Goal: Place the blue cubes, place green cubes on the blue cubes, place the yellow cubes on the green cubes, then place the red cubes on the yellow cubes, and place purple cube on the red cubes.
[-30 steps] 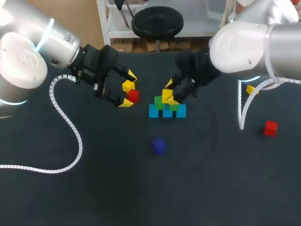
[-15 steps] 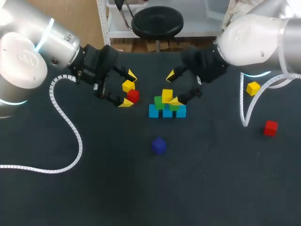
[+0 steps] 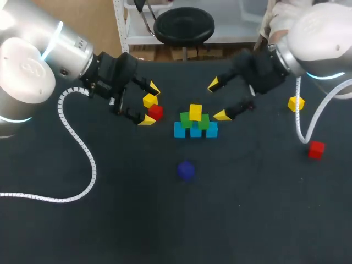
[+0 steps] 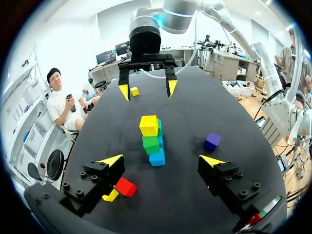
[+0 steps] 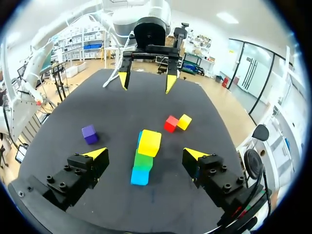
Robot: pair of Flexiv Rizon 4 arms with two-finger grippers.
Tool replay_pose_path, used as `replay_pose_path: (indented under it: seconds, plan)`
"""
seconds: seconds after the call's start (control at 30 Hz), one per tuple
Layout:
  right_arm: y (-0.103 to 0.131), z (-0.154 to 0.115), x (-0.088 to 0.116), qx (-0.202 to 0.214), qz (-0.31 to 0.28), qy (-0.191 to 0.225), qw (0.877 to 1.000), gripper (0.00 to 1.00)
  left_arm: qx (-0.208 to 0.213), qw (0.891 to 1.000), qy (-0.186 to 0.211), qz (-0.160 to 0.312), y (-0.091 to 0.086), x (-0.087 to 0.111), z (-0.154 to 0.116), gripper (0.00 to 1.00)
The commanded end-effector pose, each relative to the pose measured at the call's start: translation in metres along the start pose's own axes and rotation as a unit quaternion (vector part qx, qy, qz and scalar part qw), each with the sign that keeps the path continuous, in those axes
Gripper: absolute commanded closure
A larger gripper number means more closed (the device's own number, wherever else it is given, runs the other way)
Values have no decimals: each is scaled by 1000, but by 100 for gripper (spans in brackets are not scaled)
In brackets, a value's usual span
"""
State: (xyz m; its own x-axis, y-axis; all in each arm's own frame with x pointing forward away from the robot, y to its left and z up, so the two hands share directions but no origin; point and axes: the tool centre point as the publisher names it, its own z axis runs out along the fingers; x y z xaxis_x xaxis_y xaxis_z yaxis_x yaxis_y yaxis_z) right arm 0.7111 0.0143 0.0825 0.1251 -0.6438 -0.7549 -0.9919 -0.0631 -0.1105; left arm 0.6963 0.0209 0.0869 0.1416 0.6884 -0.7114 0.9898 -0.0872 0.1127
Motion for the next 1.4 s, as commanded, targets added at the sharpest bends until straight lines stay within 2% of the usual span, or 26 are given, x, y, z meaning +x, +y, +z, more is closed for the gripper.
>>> replay_pose_path:
  seconds: [0.03, 0.27, 0.3, 0.33, 0.37, 0.77, 1.4]
  plan:
    - [6, -10, 7, 10, 6, -5, 1000, 0, 3, 1000, 3, -1, 2, -1, 0, 0]
    - [9, -21, 14, 22, 18, -13, 1000, 1, 3, 1000, 3, -1, 2, -1, 0, 0]
    - [10, -22, 15, 24, 19, -12, 999, 55, 3, 1000, 3, -1, 2, -1, 0, 0]
    - [10, -22, 15, 25, 19, -12, 999, 73, 3, 1000, 3, -1, 2, -1, 0, 0]
    - [11, -22, 15, 25, 19, -12, 999, 100, 3, 1000, 3, -1, 2, -1, 0, 0]
    - [18, -4, 12, 18, 37, -33, 999, 100, 3, 1000, 3, -1, 2, -1, 0, 0]
    - [5, 26, 3, -14, 30, -44, 998, 100, 3, 1000, 3, -1, 2, -1, 0, 0]
